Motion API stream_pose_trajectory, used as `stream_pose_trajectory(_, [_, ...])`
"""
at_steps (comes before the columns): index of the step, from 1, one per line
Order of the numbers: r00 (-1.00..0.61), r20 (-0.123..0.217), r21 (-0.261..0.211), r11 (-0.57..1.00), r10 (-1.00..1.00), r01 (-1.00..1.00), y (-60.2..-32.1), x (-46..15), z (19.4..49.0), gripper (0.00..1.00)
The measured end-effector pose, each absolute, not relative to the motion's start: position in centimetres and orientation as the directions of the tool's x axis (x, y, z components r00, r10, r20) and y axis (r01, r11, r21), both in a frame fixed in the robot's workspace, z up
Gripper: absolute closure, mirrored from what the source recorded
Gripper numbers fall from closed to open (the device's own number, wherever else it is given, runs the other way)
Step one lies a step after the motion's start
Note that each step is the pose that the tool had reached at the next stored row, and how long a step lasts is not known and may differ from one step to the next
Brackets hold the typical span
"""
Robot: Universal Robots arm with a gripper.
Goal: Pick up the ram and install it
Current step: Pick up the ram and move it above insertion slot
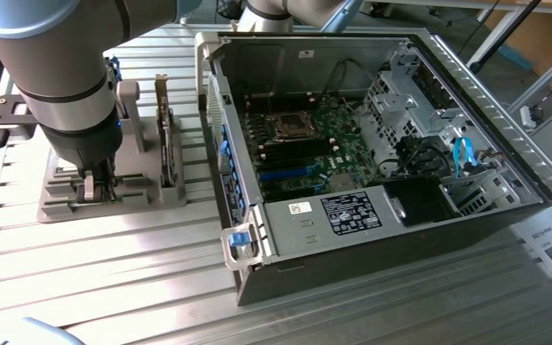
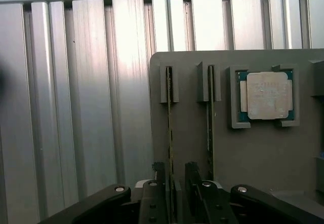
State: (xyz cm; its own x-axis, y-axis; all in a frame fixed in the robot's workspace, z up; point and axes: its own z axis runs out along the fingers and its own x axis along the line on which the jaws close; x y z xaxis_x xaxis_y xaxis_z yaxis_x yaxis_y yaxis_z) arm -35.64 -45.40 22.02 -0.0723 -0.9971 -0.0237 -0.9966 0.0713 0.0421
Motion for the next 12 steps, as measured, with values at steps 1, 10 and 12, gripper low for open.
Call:
stream_pose_trajectory(1, [-0.072, -0.024, 0.042, 0.071, -0.997, -0.997, -45.40, -35.64, 22.01, 0.70])
stream_pose_trajectory(10, [-0.066, -0.024, 0.042, 0.065, -0.998, -0.997, -45.40, -35.64, 22.01, 0.70])
stream_pose_trajectory(12, [-0.060, -0.024, 0.042, 0.059, -0.998, -0.997, -45.40, -35.64, 22.01, 0.70])
